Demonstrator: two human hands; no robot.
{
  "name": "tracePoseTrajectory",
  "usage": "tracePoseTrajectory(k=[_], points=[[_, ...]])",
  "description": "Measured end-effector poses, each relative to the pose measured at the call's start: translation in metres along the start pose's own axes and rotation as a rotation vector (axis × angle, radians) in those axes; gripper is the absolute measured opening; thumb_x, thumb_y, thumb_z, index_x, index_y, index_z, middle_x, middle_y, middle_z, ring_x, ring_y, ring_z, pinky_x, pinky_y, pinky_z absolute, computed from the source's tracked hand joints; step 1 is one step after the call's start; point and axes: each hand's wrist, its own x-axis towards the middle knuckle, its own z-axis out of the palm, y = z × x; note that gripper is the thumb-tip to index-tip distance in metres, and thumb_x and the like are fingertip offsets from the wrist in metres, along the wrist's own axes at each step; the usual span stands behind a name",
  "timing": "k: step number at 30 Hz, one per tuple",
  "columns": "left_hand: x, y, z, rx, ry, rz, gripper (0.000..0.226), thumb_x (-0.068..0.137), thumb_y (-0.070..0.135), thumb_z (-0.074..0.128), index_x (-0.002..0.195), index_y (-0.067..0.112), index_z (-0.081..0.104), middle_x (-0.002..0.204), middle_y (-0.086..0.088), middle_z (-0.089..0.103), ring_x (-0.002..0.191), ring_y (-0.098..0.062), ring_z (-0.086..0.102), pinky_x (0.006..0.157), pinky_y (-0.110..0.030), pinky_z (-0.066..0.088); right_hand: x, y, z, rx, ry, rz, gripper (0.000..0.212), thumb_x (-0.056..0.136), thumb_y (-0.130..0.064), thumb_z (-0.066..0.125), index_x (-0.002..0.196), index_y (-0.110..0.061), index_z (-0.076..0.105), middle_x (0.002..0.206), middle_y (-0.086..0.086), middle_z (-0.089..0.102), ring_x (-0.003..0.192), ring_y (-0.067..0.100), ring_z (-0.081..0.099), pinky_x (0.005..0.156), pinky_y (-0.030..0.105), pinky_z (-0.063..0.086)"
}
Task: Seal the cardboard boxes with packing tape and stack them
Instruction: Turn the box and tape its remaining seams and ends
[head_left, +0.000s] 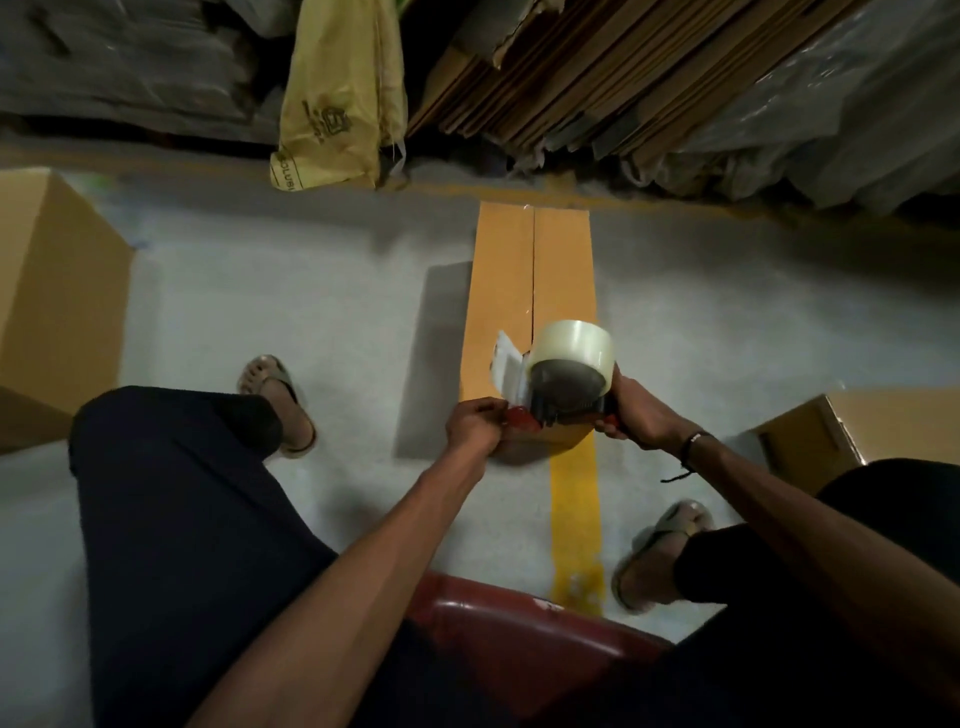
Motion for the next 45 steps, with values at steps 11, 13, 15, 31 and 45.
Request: tracePoseTrajectory(k=[11, 13, 15, 31, 45], points=[[0.093, -0.002, -0.074, 0.46, 0.209, 0.236, 0.022, 0.089, 0.034, 0.081, 0.094, 0.013, 0.084, 0.068, 0.002, 0.067, 0.059, -0.009, 0.056, 0.055, -0.023, 0.043, 0.069, 0.042, -0.027, -0.172, 0.023, 0.077, 0.08, 0.104, -0.067, 0.008, 0.07, -0.008, 0.05, 0.056, 0.01, 0.05, 0.048, 0.018, 0.037, 0.049, 0.024, 0.038], [0.096, -0.005, -0.074, 0.528, 0.196, 0.256, 0.025, 0.091, 0.037, 0.079, 0.087, 0.012, 0.083, 0.061, 0.002, 0.063, 0.064, -0.018, 0.057, 0.053, -0.026, 0.036, 0.071, 0.055, -0.026, -0.167, 0.015, 0.092, 0.077, 0.106, -0.063, 0.012, 0.071, -0.005, 0.049, 0.056, 0.011, 0.048, 0.049, 0.019, 0.036, 0.048, 0.025, 0.036], [0.104, -0.009, -0.07, 0.579, 0.209, 0.268, 0.029, 0.091, 0.041, 0.077, 0.086, 0.013, 0.082, 0.073, -0.007, 0.072, 0.076, -0.03, 0.066, 0.059, -0.027, 0.036, 0.077, 0.065, -0.021, -0.239, 0.021, 0.089, 0.076, 0.109, -0.055, 0.014, 0.071, 0.0, 0.052, 0.055, 0.011, 0.051, 0.049, 0.021, 0.039, 0.048, 0.023, 0.037], [0.14, -0.019, -0.057, 0.748, 0.305, 0.249, 0.027, 0.097, 0.047, 0.065, 0.084, 0.029, 0.08, 0.082, 0.005, 0.065, 0.089, -0.023, 0.058, 0.1, -0.044, 0.048, 0.102, 0.094, -0.013, -0.481, 0.1, 0.025, 0.053, 0.103, -0.06, 0.01, 0.076, -0.034, 0.048, 0.053, 0.002, 0.06, 0.045, 0.015, 0.051, 0.061, 0.041, 0.052], [0.158, -0.031, -0.054, 0.67, 0.324, 0.008, 0.04, 0.082, 0.056, 0.076, 0.084, 0.017, 0.079, 0.091, -0.004, 0.076, 0.086, -0.026, 0.069, 0.085, -0.039, 0.059, 0.126, 0.128, -0.017, -0.644, 0.045, 0.061, 0.056, 0.107, -0.023, 0.049, 0.155, -0.005, 0.029, 0.081, 0.019, 0.067, 0.072, 0.039, 0.061, 0.061, 0.044, 0.05]])
